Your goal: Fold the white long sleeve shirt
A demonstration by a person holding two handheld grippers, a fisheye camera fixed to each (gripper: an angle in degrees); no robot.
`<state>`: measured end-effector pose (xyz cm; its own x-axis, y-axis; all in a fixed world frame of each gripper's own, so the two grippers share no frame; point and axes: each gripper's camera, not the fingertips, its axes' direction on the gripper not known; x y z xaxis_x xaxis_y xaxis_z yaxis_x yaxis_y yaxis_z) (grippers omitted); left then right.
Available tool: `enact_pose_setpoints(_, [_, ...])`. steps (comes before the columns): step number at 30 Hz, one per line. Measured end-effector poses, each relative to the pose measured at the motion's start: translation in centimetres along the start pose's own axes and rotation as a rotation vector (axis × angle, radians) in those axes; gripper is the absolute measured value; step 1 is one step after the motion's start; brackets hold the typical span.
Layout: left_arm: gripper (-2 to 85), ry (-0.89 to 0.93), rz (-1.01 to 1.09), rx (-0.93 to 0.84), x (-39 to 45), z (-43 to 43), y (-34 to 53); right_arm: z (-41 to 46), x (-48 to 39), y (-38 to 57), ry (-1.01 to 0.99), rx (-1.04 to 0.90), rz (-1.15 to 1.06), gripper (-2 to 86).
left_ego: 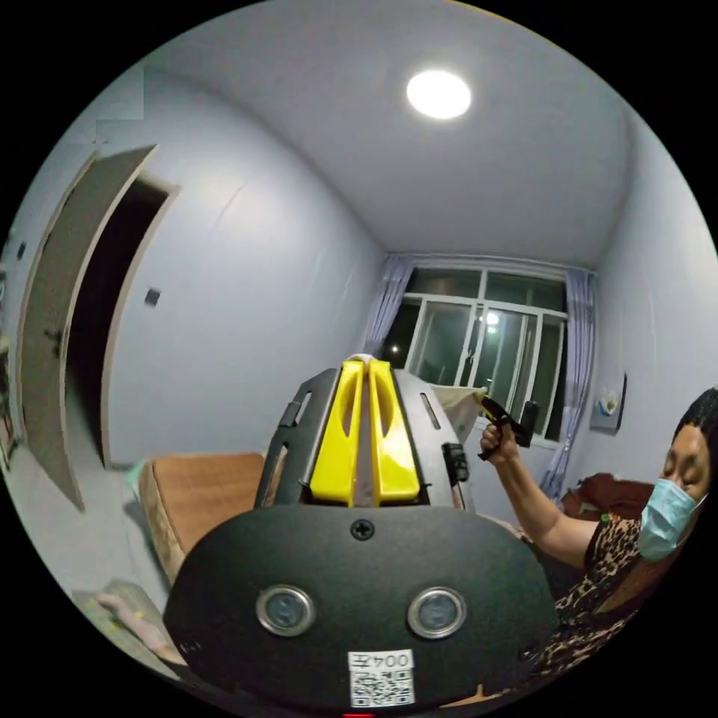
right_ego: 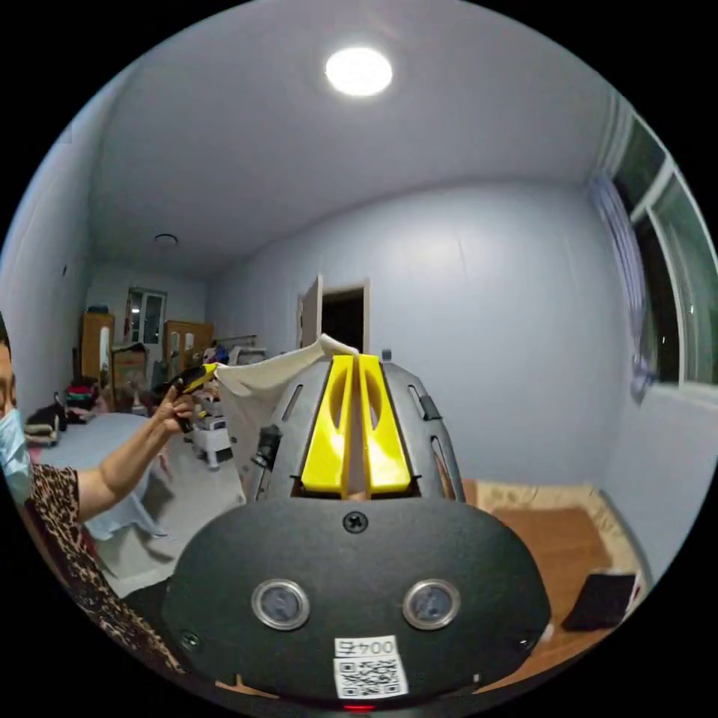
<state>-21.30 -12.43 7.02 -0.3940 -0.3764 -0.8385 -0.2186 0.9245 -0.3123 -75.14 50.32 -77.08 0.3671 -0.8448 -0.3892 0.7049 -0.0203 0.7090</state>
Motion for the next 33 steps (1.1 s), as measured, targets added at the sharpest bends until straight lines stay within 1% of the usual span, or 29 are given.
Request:
enact_pose_setpoints(2, [1.5, -0.008, 0.074, 0.001, 2.1, 0.0, -1.3, -0.8, -0.6, -1.4, 0.004, 0.017, -0.033, -0.5])
enact_pose_setpoints(4, [1.5, -0.024, 0.114, -0.034, 3.5, 0.2, -0.4, -1.3, -1.1, -0.8, -0.002, -0.009, -0.060, -0.5])
enact_pose_setpoints(7, [1.4, -0.050, 0.119, -0.149, 4.6, 1.4, 5.2, -1.0, -1.9, 4.1, -0.024, -0.139, -0.047, -0.5])
enact_pose_setpoints(9, [1.3, -0.093, 0.099, -0.287, 4.5, 2.9, 11.9, -0.1, -2.3, 10.5, -0.041, -0.286, -0.004, -0.4])
enact_pose_setpoints(10, [1.3, -0.106, 0.093, -0.327, 4.3, 3.4, 13.8, 0.2, -2.4, 12.4, -0.040, -0.329, 0.006, -0.4])
enact_pose_setpoints(12, [1.2, -0.131, 0.034, -0.501, 3.2, 5.8, 22.3, 1.9, -2.7, 20.8, -0.043, -0.501, 0.058, -0.1])
enact_pose_setpoints(13, [1.1, -0.130, 0.017, -0.548, 2.9, 6.5, 24.5, 2.3, -2.7, 23.1, -0.045, -0.541, 0.081, 0.0])
enact_pose_setpoints(15, [1.0, -0.166, -0.063, -0.722, 2.1, 8.7, 34.1, 3.5, -2.8, 32.4, -0.062, -0.706, 0.191, 0.8])
enact_pose_setpoints(16, [1.0, -0.171, -0.074, -0.764, 2.1, 9.1, 36.5, 3.7, -2.9, 34.7, -0.066, -0.747, 0.224, 1.1])
enact_pose_setpoints(18, [0.9, -0.253, -0.096, -0.972, 2.2, 10.7, 45.1, 3.8, -3.6, 43.4, -0.047, -0.915, 0.343, 2.9])
enact_pose_setpoints(20, [1.0, -0.316, -0.133, -1.065, 2.1, 10.8, 49.3, 3.1, -4.4, 48.1, 0.009, -1.001, 0.402, 4.8])
enact_pose_setpoints(22, [1.1, -0.335, -0.194, -1.048, 2.3, 10.3, 51.2, 1.9, -4.9, 50.9, 0.013, -0.978, 0.482, 7.5])
enact_pose_setpoints(24, [1.3, -0.299, -0.264, -0.962, 2.6, 10.2, 52.1, 1.0, -5.0, 53.0, -0.008, -0.920, 0.578, 10.1])
enact_pose_setpoints(26, [1.4, -0.282, -0.280, -0.930, 3.0, 11.4, 52.7, 1.2, -4.9, 53.9, -0.004, -0.869, 0.623, 11.5])
enact_pose_setpoints(28, [1.5, -0.268, -0.267, -0.933, 3.6, 13.9, 53.6, 2.4, -4.8, 54.7, -0.011, -0.835, 0.670, 12.1])
enact_pose_setpoints(30, [1.6, -0.232, -0.209, -0.951, 5.0, 18.5, 54.8, 5.4, -5.7, 55.7, -0.038, -0.822, 0.682, 12.5])
enact_pose_setpoints(31, [1.6, -0.230, -0.188, -0.958, 5.4, 19.8, 55.1, 6.3, -6.0, 56.0, -0.041, -0.831, 0.676, 12.5])
enact_pose_setpoints(33, [1.7, -0.243, -0.089, -1.006, 6.8, 25.1, 56.6, 10.7, -7.9, 57.5, -0.029, -0.921, 0.610, 12.9])
